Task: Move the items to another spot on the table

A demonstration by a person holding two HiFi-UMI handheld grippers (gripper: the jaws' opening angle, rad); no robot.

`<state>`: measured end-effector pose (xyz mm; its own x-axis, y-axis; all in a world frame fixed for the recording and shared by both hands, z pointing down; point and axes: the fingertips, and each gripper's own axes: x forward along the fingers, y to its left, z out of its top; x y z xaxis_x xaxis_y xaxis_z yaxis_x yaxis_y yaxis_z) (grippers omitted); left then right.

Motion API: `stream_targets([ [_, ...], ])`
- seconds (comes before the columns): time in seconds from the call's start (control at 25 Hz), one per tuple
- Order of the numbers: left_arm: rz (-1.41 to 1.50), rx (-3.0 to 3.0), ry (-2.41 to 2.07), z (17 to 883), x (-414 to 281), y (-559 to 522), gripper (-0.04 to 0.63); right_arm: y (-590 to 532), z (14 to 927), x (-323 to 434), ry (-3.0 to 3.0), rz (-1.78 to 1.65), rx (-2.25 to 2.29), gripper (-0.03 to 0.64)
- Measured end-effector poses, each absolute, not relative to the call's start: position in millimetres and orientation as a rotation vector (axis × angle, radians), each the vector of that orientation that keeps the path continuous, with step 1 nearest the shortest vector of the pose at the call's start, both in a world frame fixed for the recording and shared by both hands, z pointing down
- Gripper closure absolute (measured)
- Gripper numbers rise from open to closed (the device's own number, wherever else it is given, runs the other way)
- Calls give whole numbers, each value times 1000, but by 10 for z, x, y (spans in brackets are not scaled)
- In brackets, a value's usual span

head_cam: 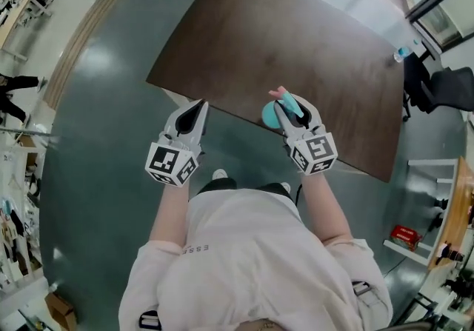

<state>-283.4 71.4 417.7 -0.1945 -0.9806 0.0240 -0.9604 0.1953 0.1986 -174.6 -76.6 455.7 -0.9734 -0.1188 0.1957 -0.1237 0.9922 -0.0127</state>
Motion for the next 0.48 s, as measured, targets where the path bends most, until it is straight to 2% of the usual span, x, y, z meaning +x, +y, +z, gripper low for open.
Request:
stream_targets([
  [0.48, -244, 1608, -2472, 4387, -3932, 1924, 580, 214, 4685, -3297, -2916, 34, -140, 486],
])
